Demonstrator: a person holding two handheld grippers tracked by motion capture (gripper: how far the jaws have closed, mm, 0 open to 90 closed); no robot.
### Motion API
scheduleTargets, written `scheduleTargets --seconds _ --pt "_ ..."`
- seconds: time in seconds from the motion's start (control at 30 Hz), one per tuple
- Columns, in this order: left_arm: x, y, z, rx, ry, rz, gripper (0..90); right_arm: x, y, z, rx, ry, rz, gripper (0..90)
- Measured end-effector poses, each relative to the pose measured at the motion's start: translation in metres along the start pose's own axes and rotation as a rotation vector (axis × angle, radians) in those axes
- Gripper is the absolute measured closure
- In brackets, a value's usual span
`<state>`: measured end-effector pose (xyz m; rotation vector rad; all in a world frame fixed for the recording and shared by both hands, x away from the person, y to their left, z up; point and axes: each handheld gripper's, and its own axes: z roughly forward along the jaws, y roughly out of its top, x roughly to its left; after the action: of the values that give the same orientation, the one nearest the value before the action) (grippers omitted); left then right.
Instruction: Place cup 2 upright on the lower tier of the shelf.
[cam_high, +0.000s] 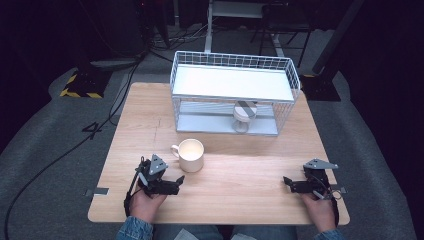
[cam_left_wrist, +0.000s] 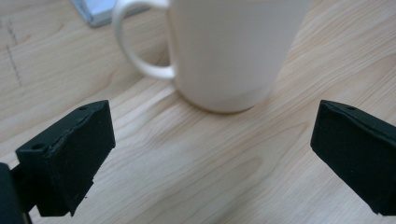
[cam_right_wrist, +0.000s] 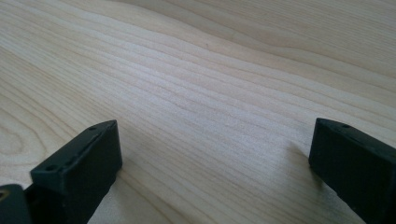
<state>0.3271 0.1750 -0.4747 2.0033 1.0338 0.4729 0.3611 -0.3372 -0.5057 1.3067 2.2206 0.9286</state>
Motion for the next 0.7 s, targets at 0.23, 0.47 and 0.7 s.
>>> scheduleTargets --seconds 0.23,0.47,0.7 --pt "-0.014 0.006 0.008 -0.083 -0.043 -0.015 0.3 0.0 0.0 0.0 0.001 -0.001 0.001 2.0" --pt "-0.015 0.013 0.026 -0.105 -0.038 -0.053 0.3 0.0 0.0 0.001 0.001 -0.002 0.0 2.0" --pt "-0.011 0.015 0.044 -0.101 -0.016 -0.099 0.3 0.0 0.0 0.001 0.001 -0.002 0.0 2.0"
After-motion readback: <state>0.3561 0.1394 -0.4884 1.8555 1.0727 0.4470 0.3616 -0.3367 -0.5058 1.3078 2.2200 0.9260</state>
